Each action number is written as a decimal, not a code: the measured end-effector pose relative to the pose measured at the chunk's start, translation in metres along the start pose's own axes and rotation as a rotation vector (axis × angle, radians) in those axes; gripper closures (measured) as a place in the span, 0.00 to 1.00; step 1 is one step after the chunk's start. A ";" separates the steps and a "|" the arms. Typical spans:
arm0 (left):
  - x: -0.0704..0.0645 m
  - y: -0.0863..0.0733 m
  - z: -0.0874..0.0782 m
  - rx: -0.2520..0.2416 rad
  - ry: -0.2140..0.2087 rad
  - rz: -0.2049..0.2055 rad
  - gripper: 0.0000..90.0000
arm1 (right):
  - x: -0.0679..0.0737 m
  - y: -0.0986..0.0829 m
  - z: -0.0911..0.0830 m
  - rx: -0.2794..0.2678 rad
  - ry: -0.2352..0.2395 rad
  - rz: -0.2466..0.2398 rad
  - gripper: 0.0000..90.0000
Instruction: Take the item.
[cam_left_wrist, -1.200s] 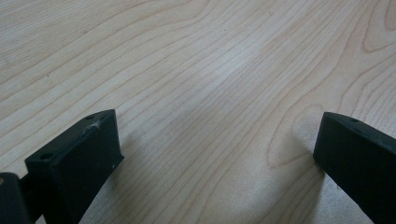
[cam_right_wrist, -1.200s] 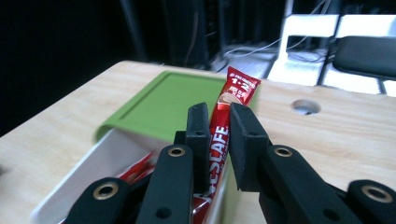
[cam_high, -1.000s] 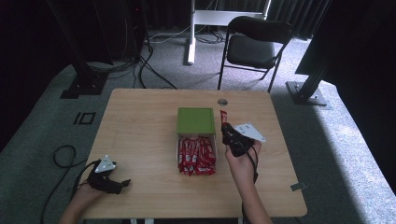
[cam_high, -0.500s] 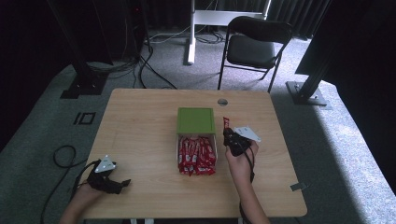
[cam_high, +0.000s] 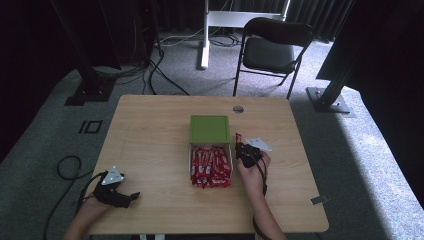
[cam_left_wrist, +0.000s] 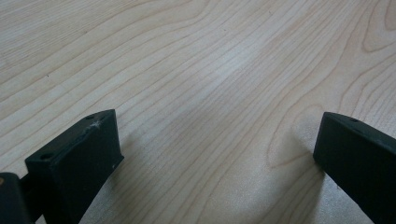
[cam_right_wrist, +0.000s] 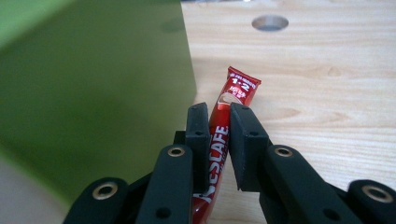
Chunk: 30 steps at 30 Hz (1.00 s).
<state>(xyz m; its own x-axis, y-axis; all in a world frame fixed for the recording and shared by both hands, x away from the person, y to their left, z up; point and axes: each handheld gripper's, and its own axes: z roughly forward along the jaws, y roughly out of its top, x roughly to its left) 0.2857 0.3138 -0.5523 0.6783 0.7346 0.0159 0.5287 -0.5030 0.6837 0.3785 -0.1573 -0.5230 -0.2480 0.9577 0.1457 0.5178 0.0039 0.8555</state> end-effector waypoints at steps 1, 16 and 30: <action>0.000 0.000 0.000 0.000 0.000 0.000 0.02 | 0.000 -0.001 0.002 0.010 -0.005 -0.003 0.87; 0.000 0.000 0.000 0.000 0.000 0.000 0.02 | 0.001 -0.017 0.024 0.113 -0.037 -0.006 0.87; 0.000 0.000 0.000 0.000 0.000 0.000 0.02 | -0.012 -0.007 0.009 0.063 0.027 0.021 0.47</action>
<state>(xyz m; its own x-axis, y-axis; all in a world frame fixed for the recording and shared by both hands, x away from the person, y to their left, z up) 0.2857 0.3138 -0.5523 0.6782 0.7347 0.0160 0.5286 -0.5029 0.6839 0.3850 -0.1658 -0.5355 -0.2576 0.9498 0.1775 0.5733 0.0024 0.8193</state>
